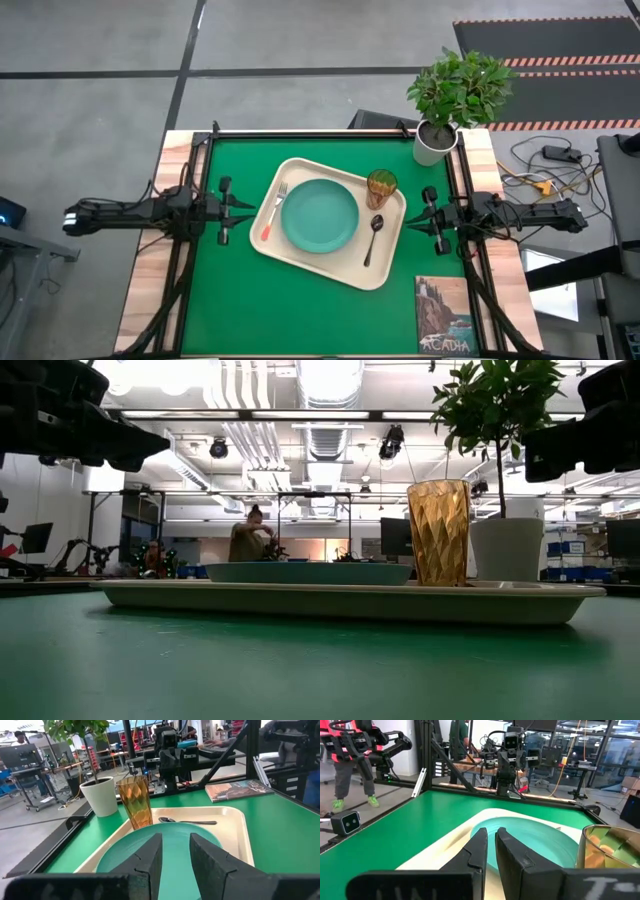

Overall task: Pick and place plate/cup/fork/spoon on tray
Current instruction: Return to Home Position

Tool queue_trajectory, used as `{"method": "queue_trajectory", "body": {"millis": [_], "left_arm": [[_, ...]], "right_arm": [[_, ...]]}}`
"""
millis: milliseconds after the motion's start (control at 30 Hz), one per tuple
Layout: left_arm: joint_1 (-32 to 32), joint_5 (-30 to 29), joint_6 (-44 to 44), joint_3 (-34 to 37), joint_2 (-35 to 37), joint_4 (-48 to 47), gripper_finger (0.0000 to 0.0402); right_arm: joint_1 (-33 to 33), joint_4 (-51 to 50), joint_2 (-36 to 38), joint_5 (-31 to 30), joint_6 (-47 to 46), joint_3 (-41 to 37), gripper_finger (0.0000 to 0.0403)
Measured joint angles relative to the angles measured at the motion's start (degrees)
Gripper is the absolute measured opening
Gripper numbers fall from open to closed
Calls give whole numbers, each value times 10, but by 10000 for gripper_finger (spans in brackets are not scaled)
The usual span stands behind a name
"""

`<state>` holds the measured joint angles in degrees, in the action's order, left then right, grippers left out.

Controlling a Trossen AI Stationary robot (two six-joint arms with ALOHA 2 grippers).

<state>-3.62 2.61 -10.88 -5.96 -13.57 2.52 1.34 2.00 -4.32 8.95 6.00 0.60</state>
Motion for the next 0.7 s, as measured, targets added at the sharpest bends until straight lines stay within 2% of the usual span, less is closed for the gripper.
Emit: {"method": "queue_trajectory", "body": {"millis": [700], "left_arm": [[0, 0, 0, 0, -45, 0, 81]], "right_arm": [[0, 0, 0, 0, 0, 0, 27]]}}
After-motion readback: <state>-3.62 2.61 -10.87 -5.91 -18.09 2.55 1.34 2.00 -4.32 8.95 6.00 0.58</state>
